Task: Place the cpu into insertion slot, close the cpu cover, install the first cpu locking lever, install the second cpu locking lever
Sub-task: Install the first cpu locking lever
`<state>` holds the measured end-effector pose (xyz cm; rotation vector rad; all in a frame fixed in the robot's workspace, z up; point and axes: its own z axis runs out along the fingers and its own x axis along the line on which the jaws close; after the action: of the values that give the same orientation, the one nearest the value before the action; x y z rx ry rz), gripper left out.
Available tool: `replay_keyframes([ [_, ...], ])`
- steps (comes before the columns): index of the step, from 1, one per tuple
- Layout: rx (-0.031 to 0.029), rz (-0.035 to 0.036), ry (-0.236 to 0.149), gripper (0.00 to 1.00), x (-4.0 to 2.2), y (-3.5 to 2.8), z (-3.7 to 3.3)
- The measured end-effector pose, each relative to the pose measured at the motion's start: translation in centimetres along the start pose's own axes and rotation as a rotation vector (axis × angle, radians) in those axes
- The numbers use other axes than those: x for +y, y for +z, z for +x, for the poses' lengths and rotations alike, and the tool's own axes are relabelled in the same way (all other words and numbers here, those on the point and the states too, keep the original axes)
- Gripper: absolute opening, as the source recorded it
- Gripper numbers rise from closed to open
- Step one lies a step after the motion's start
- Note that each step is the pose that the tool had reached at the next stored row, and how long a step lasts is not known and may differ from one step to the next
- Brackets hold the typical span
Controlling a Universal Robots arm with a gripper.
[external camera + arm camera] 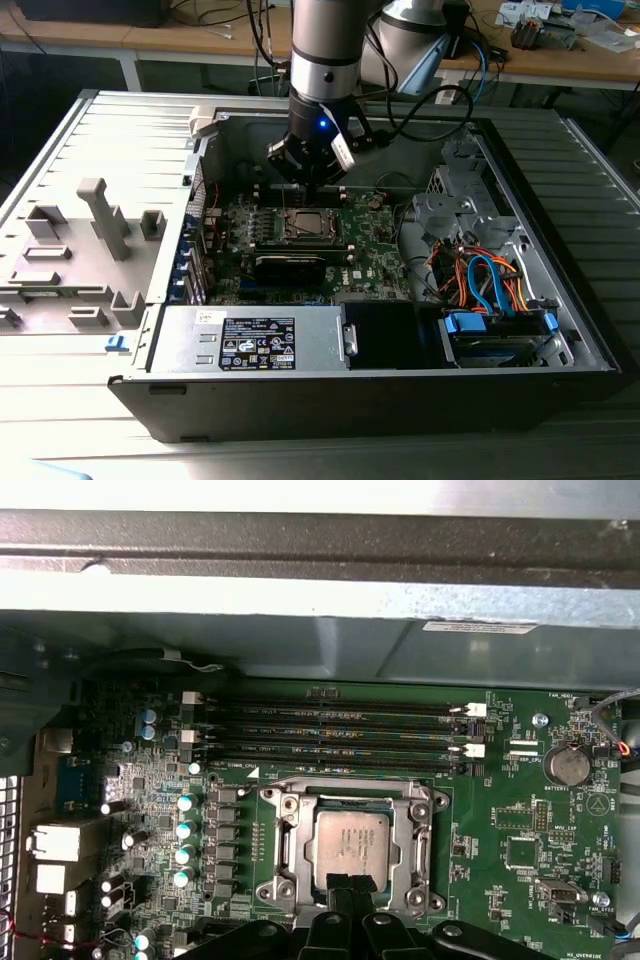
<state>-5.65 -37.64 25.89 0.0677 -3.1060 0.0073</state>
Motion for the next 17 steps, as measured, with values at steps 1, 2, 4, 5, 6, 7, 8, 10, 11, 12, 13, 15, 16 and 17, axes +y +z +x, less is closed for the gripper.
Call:
replay_keyframes([
  [1,0.0,0.0,0.0,0.11,0.0,-0.01,0.0],
  [2,0.0,0.0,0.0,0.11,0.0,-0.03,0.0],
  [4,0.0,0.0,0.0,0.11,0.0,-0.06,0.0],
  [5,0.0,0.0,0.0,0.11,0.0,-0.08,0.0],
  [6,0.0,0.0,0.0,0.11,0.0,-0.09,0.0],
  [7,0.0,0.0,0.0,0.11,0.0,-0.11,0.0],
  [8,0.0,0.0001,0.0,0.11,0.0,-0.14,0.0],
  [10,0.0,-0.0001,0.0,0.11,0.0,-0.23,0.01],
  [11,0.0,0.0,0.0,0.11,0.0,-0.26,0.01],
  [12,0.0,0.0,0.0,0.11,0.0,-0.27,0.01],
  [13,0.0,0.0,0.0,0.11,0.0,-0.3,0.01],
  [15,0.0,0.0,0.0,0.11,0.0,-0.33,0.01],
  [16,0.0,0.0,0.0,0.11,0.0,-0.41,0.01],
  [17,0.0,0.0,0.0,0.11,0.0,-0.44,0.02],
])
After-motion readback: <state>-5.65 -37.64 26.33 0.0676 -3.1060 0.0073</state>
